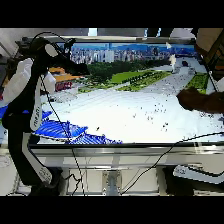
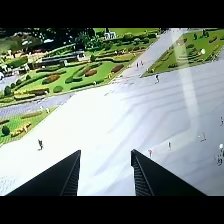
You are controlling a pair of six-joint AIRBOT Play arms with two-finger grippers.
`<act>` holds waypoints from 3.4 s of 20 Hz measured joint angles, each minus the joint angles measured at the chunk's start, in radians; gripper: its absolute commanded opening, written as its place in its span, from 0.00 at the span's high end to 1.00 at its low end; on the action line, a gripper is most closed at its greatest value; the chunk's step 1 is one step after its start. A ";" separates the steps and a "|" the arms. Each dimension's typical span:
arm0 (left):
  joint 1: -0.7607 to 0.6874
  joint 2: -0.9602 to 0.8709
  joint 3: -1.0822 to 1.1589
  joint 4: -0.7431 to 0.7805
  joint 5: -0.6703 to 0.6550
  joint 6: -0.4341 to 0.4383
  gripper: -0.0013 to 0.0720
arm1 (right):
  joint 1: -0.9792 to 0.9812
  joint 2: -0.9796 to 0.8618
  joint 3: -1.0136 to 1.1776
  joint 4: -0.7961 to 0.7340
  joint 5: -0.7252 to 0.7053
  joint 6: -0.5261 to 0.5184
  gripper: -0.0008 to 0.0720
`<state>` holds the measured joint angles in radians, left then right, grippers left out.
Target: Fold the shirts.
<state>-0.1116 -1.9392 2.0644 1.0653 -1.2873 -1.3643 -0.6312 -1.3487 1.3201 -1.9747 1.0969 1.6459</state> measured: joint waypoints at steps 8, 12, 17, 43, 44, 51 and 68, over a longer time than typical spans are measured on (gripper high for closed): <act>0.000 0.000 0.000 -0.018 0.004 0.000 0.52 | -0.180 0.002 0.000 -0.185 0.201 -0.038 0.44; -0.001 0.000 0.000 -0.019 0.005 0.000 0.52 | -0.193 0.002 0.000 -0.145 0.224 -0.074 0.44; -0.001 0.003 0.000 -0.074 0.040 -0.001 0.69 | -0.196 0.004 0.000 0.037 0.201 -0.096 0.45; 0.377 0.293 -0.090 0.481 0.093 -0.141 0.30 | 0.531 0.101 0.086 1.180 -0.185 -0.645 0.47; 0.381 0.290 -0.091 0.459 0.093 -0.144 0.30 | 0.538 0.101 0.087 1.168 -0.201 -0.648 0.47; 0.389 0.284 -0.093 0.399 0.089 -0.144 0.30 | 0.557 0.101 0.086 1.144 -0.233 -0.649 0.47; 0.389 0.284 -0.093 0.389 0.087 -0.144 0.30 | 0.559 0.101 0.086 1.139 -0.240 -0.649 0.47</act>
<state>0.2779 -1.6550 1.9709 1.4544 -1.1999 -1.5085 -0.0719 -1.2480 1.4063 -0.8360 0.8566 0.9970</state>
